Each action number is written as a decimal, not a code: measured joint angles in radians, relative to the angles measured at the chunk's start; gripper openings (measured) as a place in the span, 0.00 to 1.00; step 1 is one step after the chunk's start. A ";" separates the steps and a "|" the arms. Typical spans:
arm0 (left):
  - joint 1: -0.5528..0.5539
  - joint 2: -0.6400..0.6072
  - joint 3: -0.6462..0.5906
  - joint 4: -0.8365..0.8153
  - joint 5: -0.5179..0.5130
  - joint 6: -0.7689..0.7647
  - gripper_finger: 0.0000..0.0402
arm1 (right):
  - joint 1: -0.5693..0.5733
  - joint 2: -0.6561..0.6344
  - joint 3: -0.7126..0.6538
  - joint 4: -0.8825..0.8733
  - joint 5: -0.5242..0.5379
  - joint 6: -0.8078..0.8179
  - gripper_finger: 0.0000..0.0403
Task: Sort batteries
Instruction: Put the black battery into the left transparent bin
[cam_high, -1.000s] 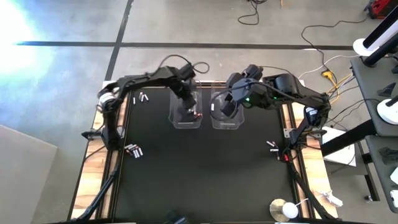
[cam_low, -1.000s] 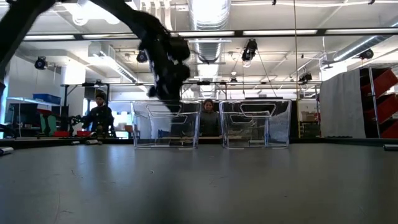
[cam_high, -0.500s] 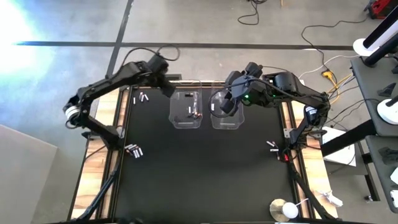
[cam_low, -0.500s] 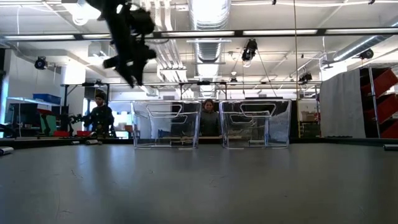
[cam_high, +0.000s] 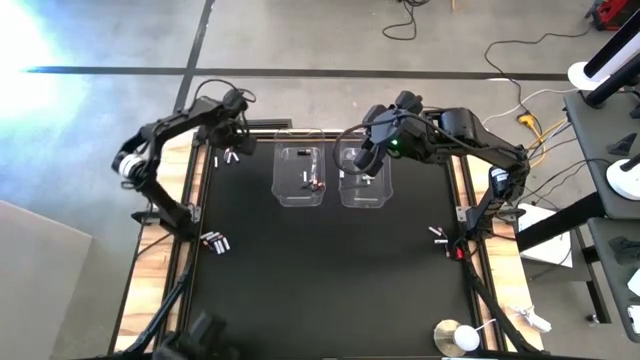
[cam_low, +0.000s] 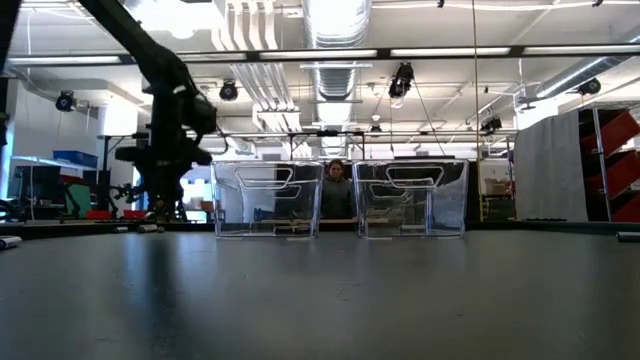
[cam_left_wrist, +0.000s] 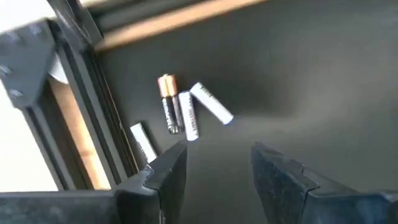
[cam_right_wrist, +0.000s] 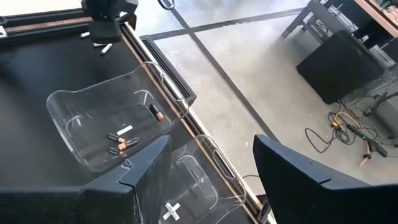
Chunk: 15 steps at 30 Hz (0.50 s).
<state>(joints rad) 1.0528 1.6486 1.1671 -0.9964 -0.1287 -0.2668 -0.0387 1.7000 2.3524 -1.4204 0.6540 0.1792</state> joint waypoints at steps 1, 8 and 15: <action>0.014 0.029 0.017 -0.011 0.016 0.006 0.39 | 0.000 0.000 0.000 0.001 0.000 0.003 0.54; 0.054 0.253 0.204 -0.161 0.015 0.097 0.39 | 0.002 0.000 0.000 0.000 -0.030 0.022 0.54; 0.094 0.385 0.371 -0.252 0.006 0.116 0.39 | 0.008 0.000 0.000 -0.030 -0.090 0.057 0.54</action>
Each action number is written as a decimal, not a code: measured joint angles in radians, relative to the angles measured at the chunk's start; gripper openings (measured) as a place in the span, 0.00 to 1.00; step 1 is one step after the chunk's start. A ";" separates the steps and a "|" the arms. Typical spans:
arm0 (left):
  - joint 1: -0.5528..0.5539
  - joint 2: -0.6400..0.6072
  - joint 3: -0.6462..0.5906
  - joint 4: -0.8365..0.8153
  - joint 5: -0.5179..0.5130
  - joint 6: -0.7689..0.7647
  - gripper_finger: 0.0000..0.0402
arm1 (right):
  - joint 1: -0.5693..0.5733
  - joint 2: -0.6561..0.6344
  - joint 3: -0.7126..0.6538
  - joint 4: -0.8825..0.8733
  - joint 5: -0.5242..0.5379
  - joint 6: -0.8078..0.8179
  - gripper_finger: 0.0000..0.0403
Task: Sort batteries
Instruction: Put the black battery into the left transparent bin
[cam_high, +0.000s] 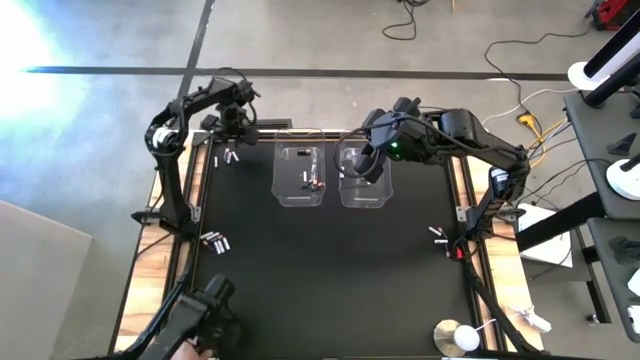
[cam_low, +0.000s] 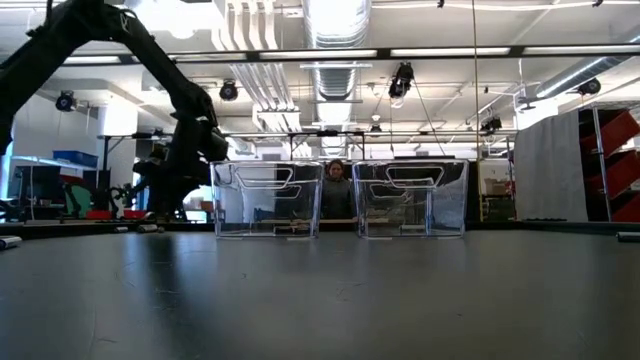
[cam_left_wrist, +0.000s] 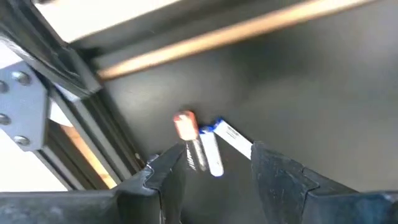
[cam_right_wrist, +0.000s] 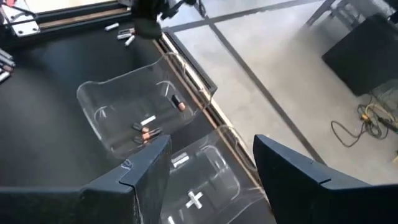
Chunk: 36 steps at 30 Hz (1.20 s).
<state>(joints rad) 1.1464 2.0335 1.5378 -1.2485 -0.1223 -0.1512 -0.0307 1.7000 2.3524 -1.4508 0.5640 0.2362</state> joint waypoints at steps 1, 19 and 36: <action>0.008 0.006 0.012 -0.006 0.000 -0.002 0.39 | 0.003 0.000 0.000 -0.009 -0.001 0.009 0.54; 0.028 0.016 0.004 -0.009 0.007 -0.135 0.38 | 0.025 0.000 -0.003 -0.081 0.001 0.053 0.54; 0.029 0.015 -0.016 0.042 0.007 -0.397 0.39 | 0.148 0.000 -0.178 -0.094 -0.013 0.158 0.54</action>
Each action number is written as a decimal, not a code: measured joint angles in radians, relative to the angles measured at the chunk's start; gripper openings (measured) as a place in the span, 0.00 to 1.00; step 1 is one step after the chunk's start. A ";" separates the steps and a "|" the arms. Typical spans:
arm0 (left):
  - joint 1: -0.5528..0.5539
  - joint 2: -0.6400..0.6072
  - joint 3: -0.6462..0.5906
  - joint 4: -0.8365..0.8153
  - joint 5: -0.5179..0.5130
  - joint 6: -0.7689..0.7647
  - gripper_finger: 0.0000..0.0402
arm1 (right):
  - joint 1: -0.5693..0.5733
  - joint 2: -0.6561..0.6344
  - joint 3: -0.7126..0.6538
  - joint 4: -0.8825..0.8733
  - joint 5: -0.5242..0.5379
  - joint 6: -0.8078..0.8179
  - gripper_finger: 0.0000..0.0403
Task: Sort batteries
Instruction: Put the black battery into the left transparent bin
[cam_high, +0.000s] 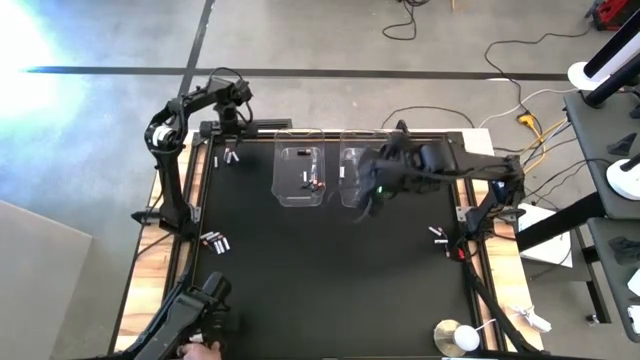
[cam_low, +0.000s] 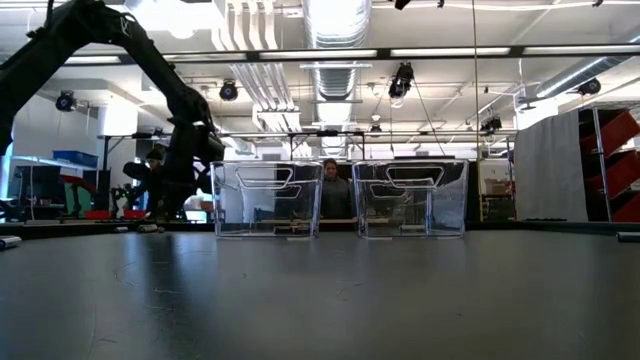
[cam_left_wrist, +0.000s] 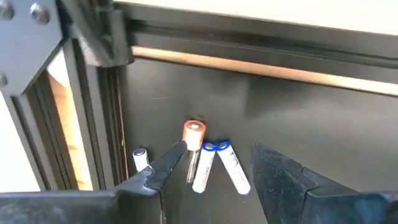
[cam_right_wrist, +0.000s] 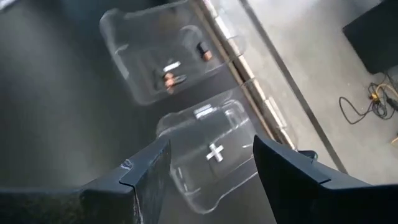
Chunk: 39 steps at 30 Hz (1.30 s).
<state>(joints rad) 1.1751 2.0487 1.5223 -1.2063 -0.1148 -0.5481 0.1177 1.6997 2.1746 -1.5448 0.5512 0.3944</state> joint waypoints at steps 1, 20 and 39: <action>0.000 0.000 -0.004 -0.004 -0.007 -0.015 0.39 | 0.017 0.000 -0.018 0.000 0.000 0.006 0.54; 0.014 -0.004 -0.116 0.139 -0.075 -0.097 0.39 | 0.190 -0.233 -0.359 -0.023 0.132 0.449 0.54; 0.014 -0.002 -0.086 0.164 -0.041 -0.001 0.39 | 0.190 -0.296 -0.441 -0.013 0.183 0.486 0.54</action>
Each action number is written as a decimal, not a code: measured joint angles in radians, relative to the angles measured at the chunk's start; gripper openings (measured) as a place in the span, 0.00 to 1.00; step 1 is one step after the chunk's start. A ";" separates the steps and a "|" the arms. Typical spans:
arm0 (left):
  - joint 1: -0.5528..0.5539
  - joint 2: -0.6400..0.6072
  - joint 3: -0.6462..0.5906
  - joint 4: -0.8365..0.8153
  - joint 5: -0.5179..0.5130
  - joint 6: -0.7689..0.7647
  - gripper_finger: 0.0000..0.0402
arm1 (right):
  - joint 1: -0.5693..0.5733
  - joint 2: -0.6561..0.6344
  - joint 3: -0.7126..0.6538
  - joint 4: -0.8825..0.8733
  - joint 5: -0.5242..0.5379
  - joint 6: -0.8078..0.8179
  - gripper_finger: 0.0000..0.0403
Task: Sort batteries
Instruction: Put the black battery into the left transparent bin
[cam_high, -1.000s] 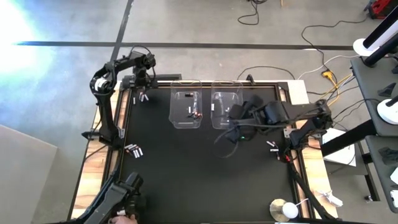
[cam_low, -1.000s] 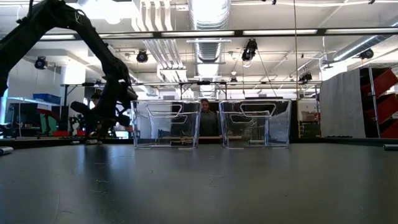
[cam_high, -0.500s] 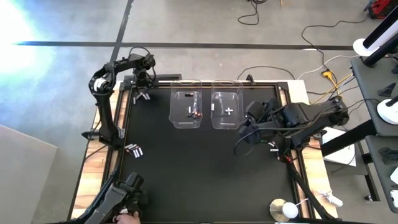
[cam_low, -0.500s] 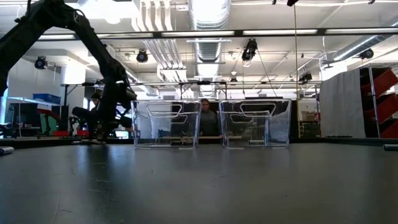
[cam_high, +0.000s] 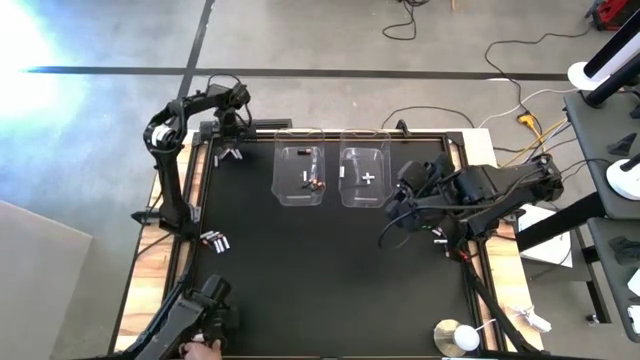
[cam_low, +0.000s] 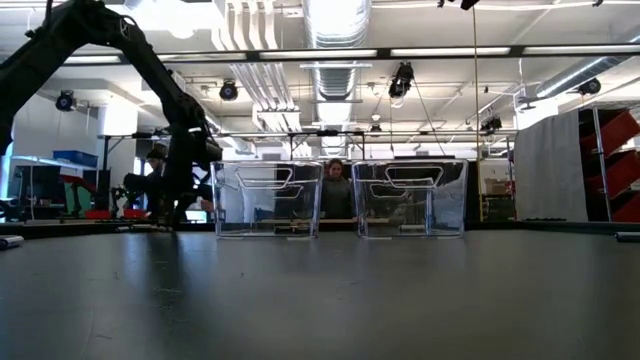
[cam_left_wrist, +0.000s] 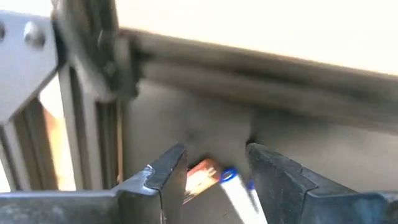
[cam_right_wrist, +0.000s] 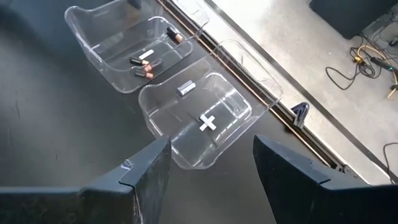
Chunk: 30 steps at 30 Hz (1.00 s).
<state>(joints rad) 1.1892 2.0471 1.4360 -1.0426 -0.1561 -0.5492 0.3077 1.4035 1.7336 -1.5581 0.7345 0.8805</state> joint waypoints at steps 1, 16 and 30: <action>-0.001 -0.002 0.010 0.006 0.004 0.012 0.39 | 0.000 0.001 0.000 0.000 0.000 0.000 0.54; -0.028 -0.011 0.060 -0.282 0.049 0.283 0.39 | 0.000 0.006 -0.030 0.003 0.000 0.001 0.54; -0.026 0.092 0.205 -0.373 0.020 0.519 0.39 | 0.003 0.006 -0.070 0.034 -0.009 0.084 0.54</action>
<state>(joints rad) 1.1635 2.1390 1.6409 -1.4156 -0.1362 -0.0303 0.3106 1.4094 1.6638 -1.5240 0.7257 0.9643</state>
